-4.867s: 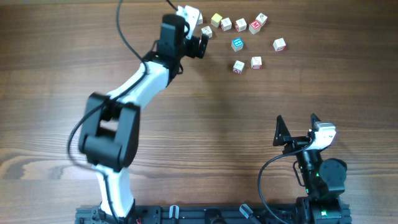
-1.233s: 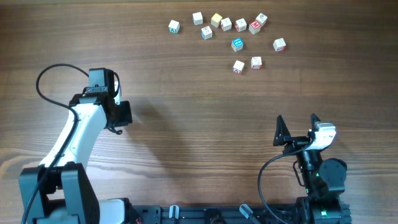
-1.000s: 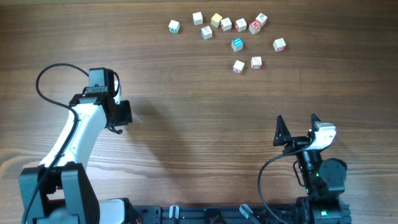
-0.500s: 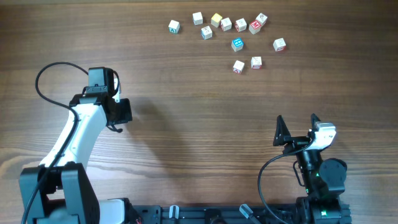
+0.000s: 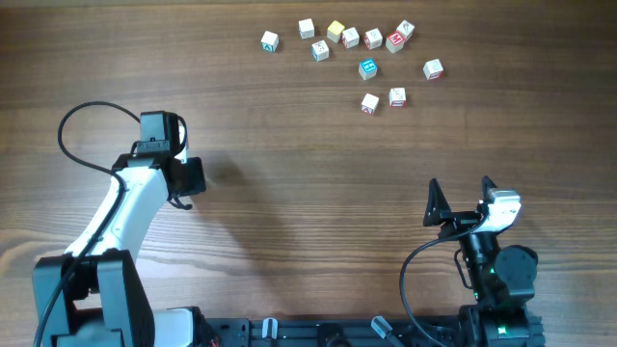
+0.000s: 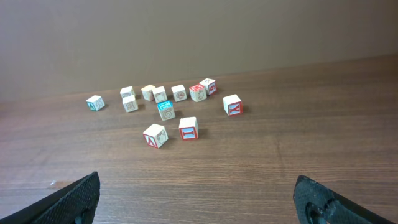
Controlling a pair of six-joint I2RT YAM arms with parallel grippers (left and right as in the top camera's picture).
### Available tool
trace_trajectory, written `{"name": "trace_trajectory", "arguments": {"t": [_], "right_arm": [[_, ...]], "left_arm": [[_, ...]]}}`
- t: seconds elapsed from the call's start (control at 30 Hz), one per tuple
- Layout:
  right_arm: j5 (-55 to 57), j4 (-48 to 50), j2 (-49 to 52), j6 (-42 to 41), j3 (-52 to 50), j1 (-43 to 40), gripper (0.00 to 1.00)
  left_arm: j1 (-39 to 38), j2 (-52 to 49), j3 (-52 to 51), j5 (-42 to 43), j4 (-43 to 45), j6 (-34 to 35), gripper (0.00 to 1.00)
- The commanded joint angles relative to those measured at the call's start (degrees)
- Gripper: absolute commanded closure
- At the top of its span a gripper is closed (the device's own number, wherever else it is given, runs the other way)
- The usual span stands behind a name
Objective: Form a horizontal line
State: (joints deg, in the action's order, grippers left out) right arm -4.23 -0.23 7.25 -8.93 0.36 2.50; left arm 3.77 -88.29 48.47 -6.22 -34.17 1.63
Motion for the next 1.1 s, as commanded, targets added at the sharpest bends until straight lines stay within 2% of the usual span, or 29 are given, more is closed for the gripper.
{"name": "trace_trajectory", "arguments": {"t": [0.0, 0.17, 0.5, 1.07], "right_arm": [[0.85, 0.13, -0.22, -0.11, 0.07, -0.28, 0.00], [0.85, 0.13, -0.22, -0.11, 0.07, -0.28, 0.00], [0.85, 0.13, -0.22, -0.11, 0.07, -0.28, 0.00], [0.85, 0.13, -0.22, -0.09, 0.07, -0.28, 0.00]], "left_arm": [[0.22, -0.61, -0.68, -0.96, 1.68, 0.13, 0.96], [0.22, -0.85, -0.70, -0.94, 5.51, 0.15, 0.96], [0.26, -6.03, -0.70, -1.60, 5.62, -1.03, 0.96], [0.26, -6.16, -0.70, -4.04, 8.68, -1.07, 0.96]]}}
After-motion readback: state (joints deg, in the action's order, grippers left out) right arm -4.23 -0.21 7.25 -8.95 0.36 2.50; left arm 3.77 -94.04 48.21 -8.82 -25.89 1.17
